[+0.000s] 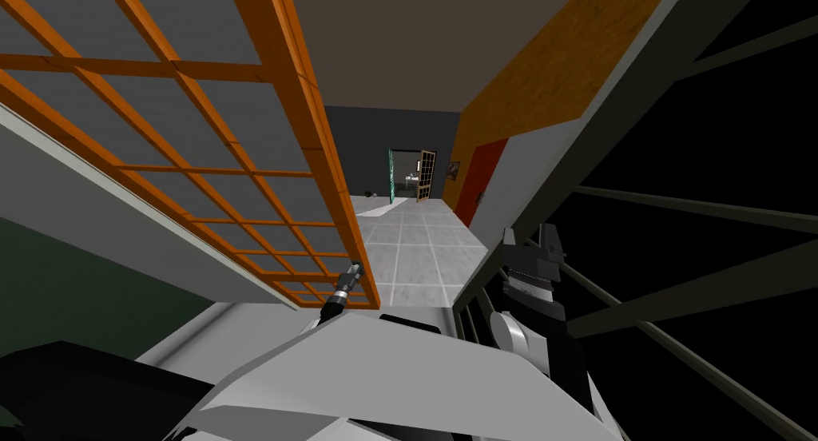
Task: Pull the door open
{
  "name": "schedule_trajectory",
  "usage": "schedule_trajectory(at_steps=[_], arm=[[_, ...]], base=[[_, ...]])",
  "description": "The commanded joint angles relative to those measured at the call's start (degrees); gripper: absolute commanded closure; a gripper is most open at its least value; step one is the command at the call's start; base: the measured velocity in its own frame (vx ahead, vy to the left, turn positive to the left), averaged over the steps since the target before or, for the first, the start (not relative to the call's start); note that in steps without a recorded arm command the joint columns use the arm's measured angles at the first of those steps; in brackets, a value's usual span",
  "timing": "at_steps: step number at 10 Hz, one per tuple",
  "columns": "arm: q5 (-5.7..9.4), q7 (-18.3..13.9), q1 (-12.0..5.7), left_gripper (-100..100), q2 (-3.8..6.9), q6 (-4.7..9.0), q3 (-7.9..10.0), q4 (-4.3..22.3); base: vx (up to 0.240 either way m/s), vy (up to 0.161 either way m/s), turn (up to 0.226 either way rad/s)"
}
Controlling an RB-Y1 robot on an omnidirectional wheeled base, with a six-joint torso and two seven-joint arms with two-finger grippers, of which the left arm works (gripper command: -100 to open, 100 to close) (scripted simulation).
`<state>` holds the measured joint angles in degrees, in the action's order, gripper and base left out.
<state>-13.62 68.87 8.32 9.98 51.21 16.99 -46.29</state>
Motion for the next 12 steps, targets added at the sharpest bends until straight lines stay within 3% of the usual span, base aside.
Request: schedule_trajectory(at_steps=[1, 3, 12], arm=[[-0.01, -0.02, -0.09, 100, -0.01, 0.05, -0.04, -0.06], [-0.01, -0.02, -0.09, 100, -0.01, 0.05, -0.04, -0.06], [2.29, -13.86, -1.2, 100, 0.27, 0.07, -0.01, 1.52]], base=[[0.0, 0.0, 0.0], [0.0, 0.0, 0.0], [-0.031, 0.011, -0.052]])
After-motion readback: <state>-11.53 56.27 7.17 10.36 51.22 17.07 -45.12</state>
